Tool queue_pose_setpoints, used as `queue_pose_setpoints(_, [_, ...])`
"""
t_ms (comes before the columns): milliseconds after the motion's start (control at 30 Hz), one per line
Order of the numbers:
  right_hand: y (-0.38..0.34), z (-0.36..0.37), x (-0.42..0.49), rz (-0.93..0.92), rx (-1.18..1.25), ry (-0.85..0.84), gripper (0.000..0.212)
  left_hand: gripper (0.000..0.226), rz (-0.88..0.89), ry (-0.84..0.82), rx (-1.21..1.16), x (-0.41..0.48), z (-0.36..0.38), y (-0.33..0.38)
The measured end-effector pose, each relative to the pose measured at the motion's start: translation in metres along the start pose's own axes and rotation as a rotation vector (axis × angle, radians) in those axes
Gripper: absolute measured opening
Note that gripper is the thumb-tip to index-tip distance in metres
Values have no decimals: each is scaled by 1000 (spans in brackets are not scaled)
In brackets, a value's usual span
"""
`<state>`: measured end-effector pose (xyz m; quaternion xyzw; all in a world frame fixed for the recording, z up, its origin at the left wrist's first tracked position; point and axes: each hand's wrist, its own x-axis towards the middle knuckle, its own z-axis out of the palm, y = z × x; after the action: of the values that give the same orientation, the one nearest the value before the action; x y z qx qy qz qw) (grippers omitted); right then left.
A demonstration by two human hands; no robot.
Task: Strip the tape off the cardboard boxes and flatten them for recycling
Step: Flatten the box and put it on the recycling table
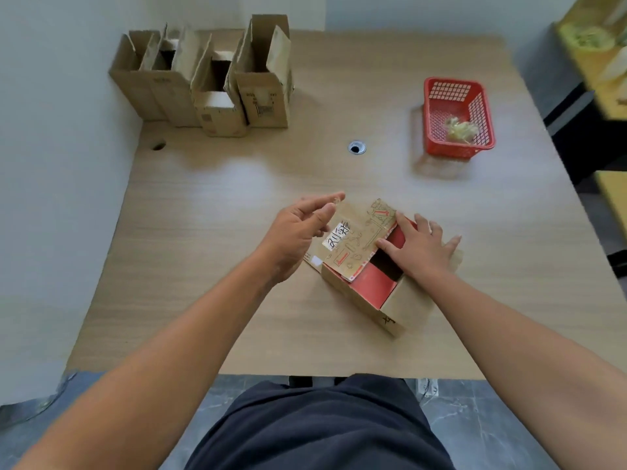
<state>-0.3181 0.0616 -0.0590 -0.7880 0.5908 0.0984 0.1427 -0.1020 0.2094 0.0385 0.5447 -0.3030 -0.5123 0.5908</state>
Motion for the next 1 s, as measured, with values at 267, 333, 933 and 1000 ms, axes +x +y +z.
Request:
queue_pose_setpoints(267, [99,-32,46,93,49,3,90,17,-41,-20,135,138,106,0])
queue_pose_setpoints(333, [124,-40,60,106,34,8,92,23,-18,-58,139,167,130,0])
queue_pose_setpoints(933, [220,-56,164,-1,80,64,102,5,101,58,495,432,263,-62])
queue_pose_setpoints(1000, [220,-56,164,-5,78,62,101,8,136,50,744,446,264,-75])
